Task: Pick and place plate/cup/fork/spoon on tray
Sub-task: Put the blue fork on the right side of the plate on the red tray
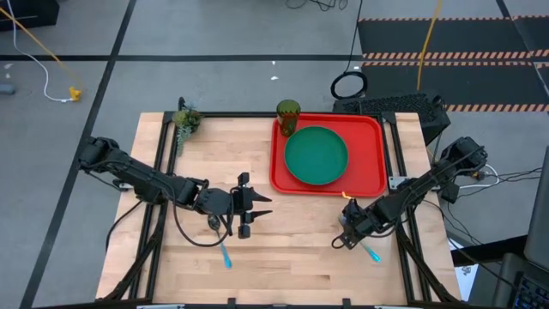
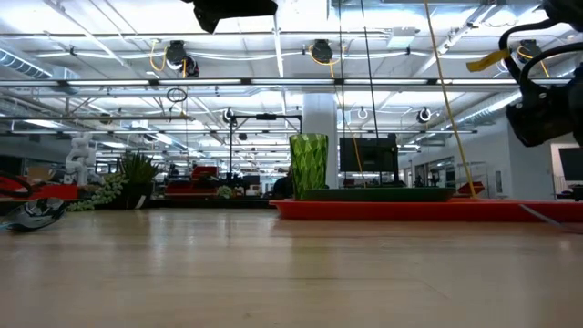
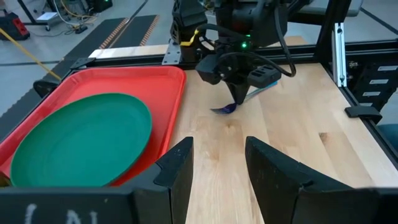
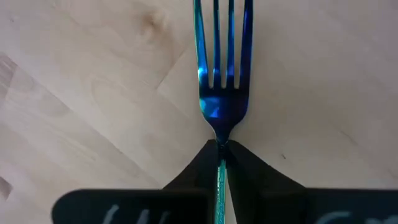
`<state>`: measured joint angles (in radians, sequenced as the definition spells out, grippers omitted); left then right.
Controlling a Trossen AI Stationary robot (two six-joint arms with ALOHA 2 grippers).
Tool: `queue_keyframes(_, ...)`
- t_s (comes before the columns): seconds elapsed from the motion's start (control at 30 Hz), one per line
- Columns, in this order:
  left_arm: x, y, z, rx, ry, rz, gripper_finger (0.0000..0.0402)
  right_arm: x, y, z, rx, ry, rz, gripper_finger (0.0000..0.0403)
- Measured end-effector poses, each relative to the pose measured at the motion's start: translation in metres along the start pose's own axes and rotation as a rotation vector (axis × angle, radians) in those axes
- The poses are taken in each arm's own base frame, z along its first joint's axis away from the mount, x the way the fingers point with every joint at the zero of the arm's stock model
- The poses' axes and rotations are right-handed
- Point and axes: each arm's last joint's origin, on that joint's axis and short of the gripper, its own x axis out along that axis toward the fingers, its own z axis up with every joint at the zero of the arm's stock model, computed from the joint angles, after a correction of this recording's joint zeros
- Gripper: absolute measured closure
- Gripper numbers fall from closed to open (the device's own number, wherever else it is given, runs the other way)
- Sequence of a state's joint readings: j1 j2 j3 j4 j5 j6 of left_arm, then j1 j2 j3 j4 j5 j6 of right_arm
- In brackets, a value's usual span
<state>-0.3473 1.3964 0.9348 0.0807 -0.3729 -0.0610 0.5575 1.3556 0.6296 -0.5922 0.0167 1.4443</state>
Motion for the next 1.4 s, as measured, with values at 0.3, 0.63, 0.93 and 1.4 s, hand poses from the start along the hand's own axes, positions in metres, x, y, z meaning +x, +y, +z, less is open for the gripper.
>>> queue_keyframes(0.3, 0.000, -0.001, 0.000, -0.029, 0.000, -0.004, 0.0252, 0.000, 0.002, -0.007, -0.060, -0.044, 0.010, 0.0361)
queue_keyframes(0.63, -0.001, -0.002, 0.000, -0.035, 0.001, -0.008, 0.0252, 0.000, 0.003, -0.007, -0.123, -0.036, 0.013, 0.0334)
queue_keyframes(0.93, -0.001, -0.002, 0.000, -0.036, 0.001, -0.008, 0.0252, -0.001, 0.001, -0.002, -0.089, -0.022, 0.008, 0.0391)
queue_keyframes(1.4, -0.001, -0.004, 0.000, -0.045, 0.001, -0.013, 0.0252, -0.031, -0.012, 0.004, 0.051, -0.190, 0.083, 0.0395)
